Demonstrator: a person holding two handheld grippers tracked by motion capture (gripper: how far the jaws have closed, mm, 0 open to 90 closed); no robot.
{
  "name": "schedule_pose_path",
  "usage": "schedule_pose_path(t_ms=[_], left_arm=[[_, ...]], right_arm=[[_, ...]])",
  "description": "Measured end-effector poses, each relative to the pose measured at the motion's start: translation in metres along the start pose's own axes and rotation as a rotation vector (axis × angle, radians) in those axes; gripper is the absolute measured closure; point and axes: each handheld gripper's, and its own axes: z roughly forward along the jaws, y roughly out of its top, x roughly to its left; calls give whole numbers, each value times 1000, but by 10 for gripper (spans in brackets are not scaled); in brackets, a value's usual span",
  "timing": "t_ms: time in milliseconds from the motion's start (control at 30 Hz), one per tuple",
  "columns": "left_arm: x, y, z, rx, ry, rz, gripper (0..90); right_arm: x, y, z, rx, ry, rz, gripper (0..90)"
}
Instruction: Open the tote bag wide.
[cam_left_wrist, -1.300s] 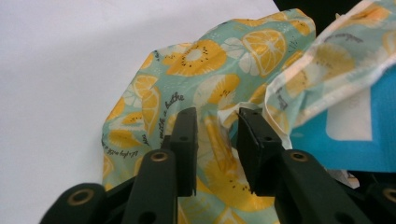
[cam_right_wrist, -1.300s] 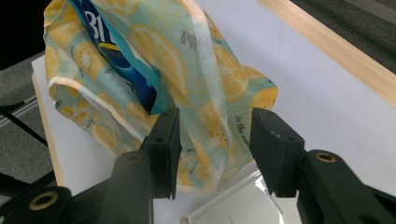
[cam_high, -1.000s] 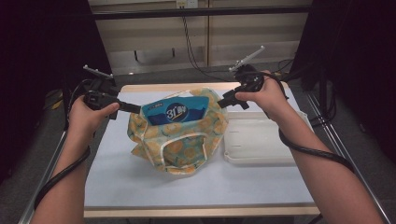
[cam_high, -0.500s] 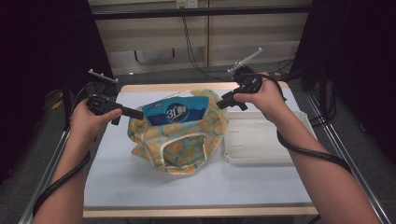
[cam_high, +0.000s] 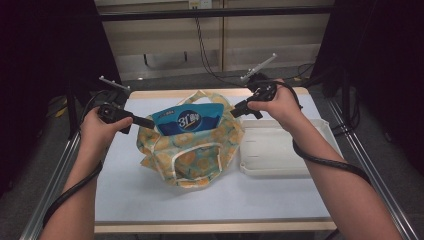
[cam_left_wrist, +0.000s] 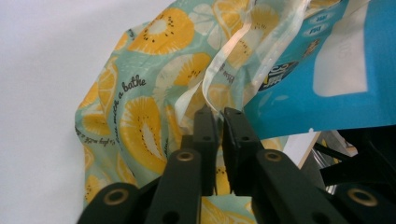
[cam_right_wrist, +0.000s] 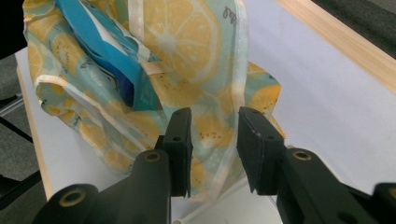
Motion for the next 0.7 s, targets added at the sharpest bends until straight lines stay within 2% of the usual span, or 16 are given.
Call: schedule_pose_path(t_ms=[133, 167, 200, 233, 300, 433, 500, 533, 633, 667, 700], left_arm=[[1, 1, 2, 5, -6, -7, 897], [1, 1, 2, 5, -2, -9, 900], [2, 2, 2, 14, 10, 9, 900], [1, 2, 2, 4, 16, -2, 900], [3, 3, 1, 3, 20, 4, 900], [4, 3, -1, -7, 21, -11, 900], [8, 3, -3, 14, 23, 16, 900], [6, 2, -2, -11, 27, -8, 900], [9, 1, -4, -5, 26, 5, 900], [9, 1, -4, -14, 31, -14, 900], [10, 1, -5, -16, 36, -11, 900]], right_arm=[[-1, -1, 3, 3, 4, 1, 718], [-2, -2, 3, 8, 7, 3, 730], [-3, -2, 4, 8, 5, 1, 746], [-4, -3, 5, 5, 7, 3, 766], [-6, -3, 7, 12, 7, 3, 799], [-8, -4, 9, 11, 25, 15, 874], [-8, -4, 10, 16, 30, 23, 896], [-8, -4, 10, 18, 28, 23, 900], [-9, -5, 11, 24, 31, 26, 900], [-9, -5, 11, 24, 30, 25, 900], [-9, -5, 11, 26, 26, 20, 900]])
